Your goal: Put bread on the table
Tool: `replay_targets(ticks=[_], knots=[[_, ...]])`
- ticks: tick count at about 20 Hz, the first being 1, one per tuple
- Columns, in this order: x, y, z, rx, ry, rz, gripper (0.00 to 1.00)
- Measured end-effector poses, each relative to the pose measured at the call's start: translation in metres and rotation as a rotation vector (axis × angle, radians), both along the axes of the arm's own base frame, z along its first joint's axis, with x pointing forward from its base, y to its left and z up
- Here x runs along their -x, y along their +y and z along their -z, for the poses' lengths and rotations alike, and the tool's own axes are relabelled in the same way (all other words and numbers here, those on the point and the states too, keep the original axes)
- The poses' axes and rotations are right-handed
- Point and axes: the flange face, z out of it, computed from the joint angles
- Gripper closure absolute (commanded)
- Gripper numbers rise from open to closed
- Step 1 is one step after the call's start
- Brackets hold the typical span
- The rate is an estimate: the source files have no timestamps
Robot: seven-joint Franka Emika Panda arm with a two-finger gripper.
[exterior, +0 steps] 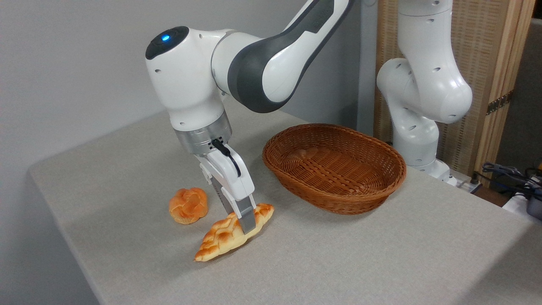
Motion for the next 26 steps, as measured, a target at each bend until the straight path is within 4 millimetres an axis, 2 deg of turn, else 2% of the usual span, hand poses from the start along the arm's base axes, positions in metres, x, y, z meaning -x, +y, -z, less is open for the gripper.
replay_targets(ticks=[10, 13, 17, 19, 21, 24, 26], knots=[[-0.001, 0.001, -0.001, 0.0, -0.003, -0.001, 0.0], [-0.001, 0.002, -0.008, 0.002, -0.016, -0.003, 0.0], [0.0, 0.012, -0.046, 0.013, -0.087, -0.019, 0.0], [0.008, 0.026, -0.08, 0.024, -0.146, -0.041, 0.0], [0.017, 0.036, -0.101, 0.031, -0.178, -0.056, 0.0], [0.027, 0.039, -0.125, 0.06, -0.189, -0.071, 0.0], [0.034, 0.037, -0.15, 0.076, -0.17, -0.072, 0.0]])
